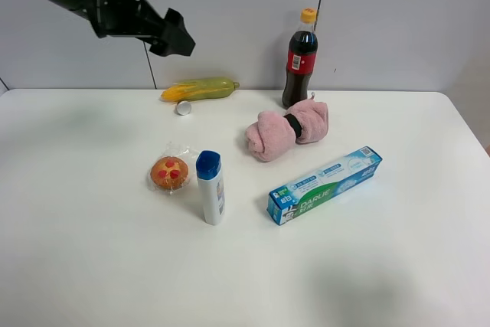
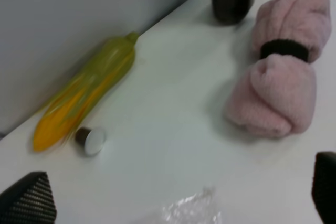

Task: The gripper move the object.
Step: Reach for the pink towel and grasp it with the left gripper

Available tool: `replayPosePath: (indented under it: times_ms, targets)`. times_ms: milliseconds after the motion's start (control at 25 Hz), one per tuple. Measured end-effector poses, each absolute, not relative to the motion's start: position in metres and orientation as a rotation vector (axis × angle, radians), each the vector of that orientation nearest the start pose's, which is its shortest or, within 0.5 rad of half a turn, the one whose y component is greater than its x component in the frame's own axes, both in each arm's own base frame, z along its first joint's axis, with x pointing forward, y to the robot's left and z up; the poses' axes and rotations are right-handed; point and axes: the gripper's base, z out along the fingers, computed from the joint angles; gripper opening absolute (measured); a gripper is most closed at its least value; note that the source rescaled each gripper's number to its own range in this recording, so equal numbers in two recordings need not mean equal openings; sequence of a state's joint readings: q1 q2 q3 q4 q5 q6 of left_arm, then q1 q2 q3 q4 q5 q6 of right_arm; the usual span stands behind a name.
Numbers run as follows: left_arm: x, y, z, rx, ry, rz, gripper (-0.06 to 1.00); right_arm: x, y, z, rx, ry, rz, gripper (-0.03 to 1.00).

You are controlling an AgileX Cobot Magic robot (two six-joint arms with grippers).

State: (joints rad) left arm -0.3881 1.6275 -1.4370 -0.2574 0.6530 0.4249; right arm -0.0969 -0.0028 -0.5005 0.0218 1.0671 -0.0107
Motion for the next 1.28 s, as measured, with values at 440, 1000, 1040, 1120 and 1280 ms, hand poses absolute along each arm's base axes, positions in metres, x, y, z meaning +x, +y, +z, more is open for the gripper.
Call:
replayPosePath:
  times_ms: [440, 1000, 1040, 1120, 1280]
  targets:
    - [0.376, -0.226, 0.315, 0.973, 2.207, -0.35, 1.0, -0.005, 0.002, 0.277, 0.087, 2.046, -0.041, 1.0]
    - [0.39, -0.277, 0.241, 1.297, 2.118, -0.326, 1.0, -0.005, 0.002, 0.277, 0.087, 2.046, -0.041, 1.0]
    - [0.392, -0.279, 0.236, 1.286, 2.123, -0.336, 1.0, -0.005, 0.002, 0.277, 0.087, 2.046, -0.041, 1.0]
    - [0.395, -0.282, 0.227, 1.257, 2.128, -0.352, 1.0, -0.005, 0.002, 0.277, 0.087, 2.046, -0.041, 1.0]
    - [0.4, -0.287, 0.212, 1.253, 2.127, -0.349, 1.0, -0.005, 0.002, 0.277, 0.087, 2.046, -0.041, 1.0]
